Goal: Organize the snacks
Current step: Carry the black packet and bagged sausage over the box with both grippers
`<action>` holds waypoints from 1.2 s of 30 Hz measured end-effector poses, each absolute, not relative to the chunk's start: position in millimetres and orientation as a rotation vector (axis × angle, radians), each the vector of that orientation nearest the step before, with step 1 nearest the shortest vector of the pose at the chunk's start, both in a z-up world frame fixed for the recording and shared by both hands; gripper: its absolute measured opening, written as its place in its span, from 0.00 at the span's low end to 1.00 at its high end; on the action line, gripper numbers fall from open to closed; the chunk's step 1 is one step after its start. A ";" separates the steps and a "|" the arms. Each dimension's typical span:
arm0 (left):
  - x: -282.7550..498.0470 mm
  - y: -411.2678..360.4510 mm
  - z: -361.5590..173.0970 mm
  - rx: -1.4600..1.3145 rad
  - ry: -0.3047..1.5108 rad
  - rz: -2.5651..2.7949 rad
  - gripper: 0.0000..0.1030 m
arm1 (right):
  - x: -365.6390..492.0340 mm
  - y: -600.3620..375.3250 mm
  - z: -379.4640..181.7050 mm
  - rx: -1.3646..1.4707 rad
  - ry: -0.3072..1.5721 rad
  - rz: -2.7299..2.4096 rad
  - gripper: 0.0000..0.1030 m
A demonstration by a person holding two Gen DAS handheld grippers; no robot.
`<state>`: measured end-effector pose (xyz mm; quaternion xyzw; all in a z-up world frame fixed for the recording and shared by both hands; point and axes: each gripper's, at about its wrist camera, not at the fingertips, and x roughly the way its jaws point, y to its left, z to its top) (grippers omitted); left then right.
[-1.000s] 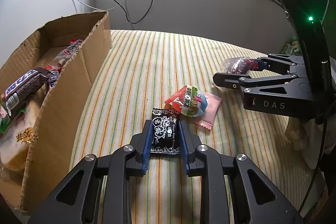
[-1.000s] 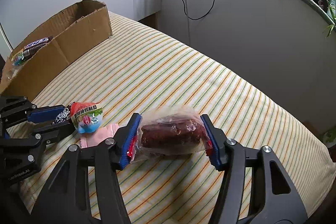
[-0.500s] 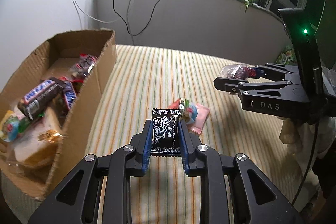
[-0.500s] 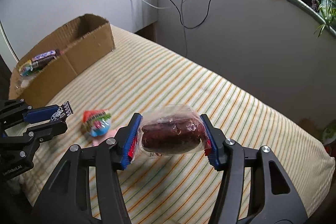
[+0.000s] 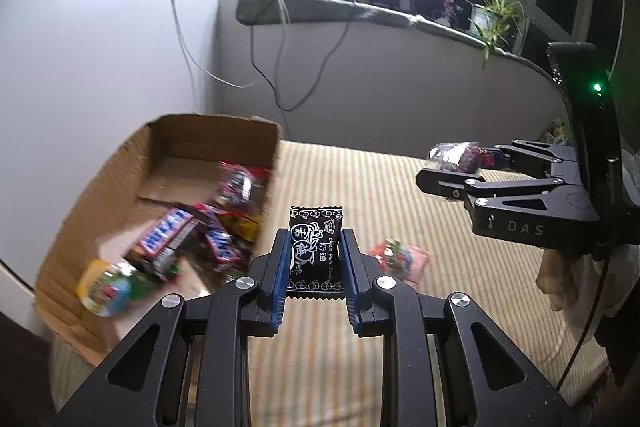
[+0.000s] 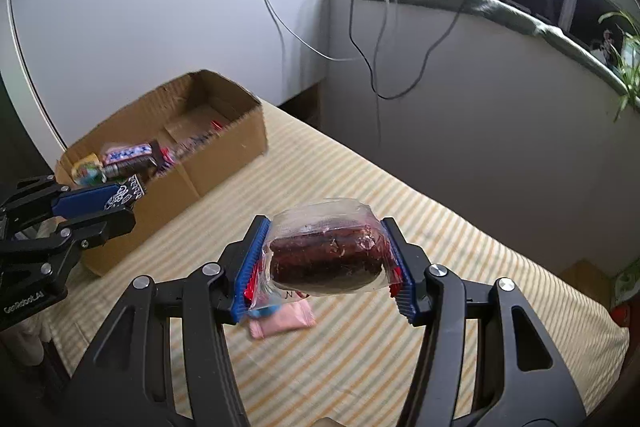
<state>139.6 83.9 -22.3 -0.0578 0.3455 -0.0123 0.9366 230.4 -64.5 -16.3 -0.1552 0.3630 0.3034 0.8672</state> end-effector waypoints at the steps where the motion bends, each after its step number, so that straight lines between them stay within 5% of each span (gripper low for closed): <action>1: 139.8 88.0 -20.7 -0.119 0.700 -0.016 0.22 | 230.7 -60.6 -14.7 -0.325 0.757 0.640 0.56; 36: 166.4 192.3 -8.3 -0.131 0.653 0.135 0.22 | 261.1 88.2 -22.4 -0.337 0.776 0.823 0.57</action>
